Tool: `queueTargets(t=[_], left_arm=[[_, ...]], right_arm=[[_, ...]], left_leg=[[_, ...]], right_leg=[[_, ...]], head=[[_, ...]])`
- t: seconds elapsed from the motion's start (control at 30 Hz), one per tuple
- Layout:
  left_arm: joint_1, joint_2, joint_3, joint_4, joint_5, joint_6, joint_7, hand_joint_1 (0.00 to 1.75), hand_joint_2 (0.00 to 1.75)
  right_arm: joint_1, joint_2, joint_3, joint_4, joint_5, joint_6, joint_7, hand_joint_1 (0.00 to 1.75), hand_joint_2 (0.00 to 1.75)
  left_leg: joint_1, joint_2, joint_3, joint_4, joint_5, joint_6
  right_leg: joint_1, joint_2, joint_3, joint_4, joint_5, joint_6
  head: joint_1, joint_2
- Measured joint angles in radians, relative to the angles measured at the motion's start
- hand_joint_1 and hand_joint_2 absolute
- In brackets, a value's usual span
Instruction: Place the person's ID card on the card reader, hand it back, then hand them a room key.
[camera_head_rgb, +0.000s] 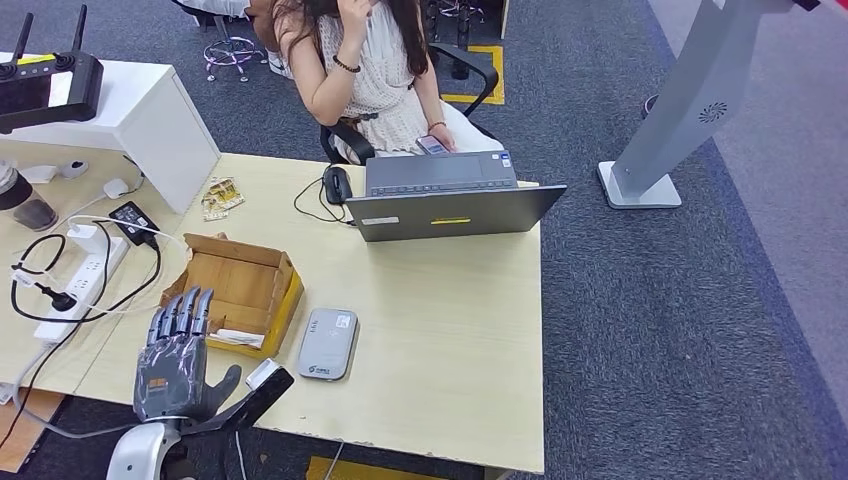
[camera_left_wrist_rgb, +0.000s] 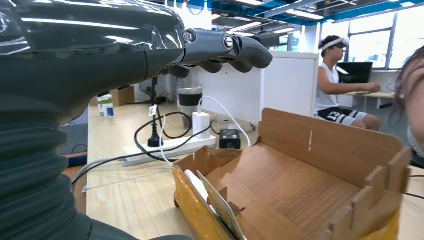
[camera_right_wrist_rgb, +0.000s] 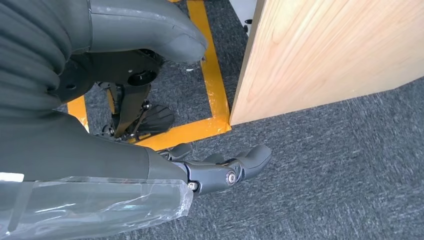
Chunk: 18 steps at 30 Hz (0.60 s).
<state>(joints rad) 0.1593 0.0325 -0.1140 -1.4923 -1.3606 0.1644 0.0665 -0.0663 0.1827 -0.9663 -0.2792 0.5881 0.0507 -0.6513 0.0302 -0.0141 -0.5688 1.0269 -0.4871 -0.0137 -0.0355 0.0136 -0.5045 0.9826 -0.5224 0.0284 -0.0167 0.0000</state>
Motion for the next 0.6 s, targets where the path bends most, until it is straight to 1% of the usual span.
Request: queueTargets(t=[0.23,0.6], left_arm=[[-0.033,-0.02,0.038,0.052,-0.019,0.004,0.016,0.0,1.75],[-0.053,-0.045,0.046,0.082,-0.031,0.004,0.024,0.0,1.75]], right_arm=[[-0.005,0.0,0.0,0.0,0.016,0.0,0.008,0.0,1.75],[-0.008,0.0,0.0,0.0,0.025,-0.001,0.011,0.0,1.75]], left_leg=[[0.0,0.0,0.0,0.0,0.0,0.0],[0.0,0.0,0.0,0.0,0.0,0.0]], right_leg=[[0.0,0.0,0.0,0.0,0.0,0.0],[0.0,0.0,0.0,0.0,0.0,0.0]], head=[[0.0,0.0],[0.0,0.0]])
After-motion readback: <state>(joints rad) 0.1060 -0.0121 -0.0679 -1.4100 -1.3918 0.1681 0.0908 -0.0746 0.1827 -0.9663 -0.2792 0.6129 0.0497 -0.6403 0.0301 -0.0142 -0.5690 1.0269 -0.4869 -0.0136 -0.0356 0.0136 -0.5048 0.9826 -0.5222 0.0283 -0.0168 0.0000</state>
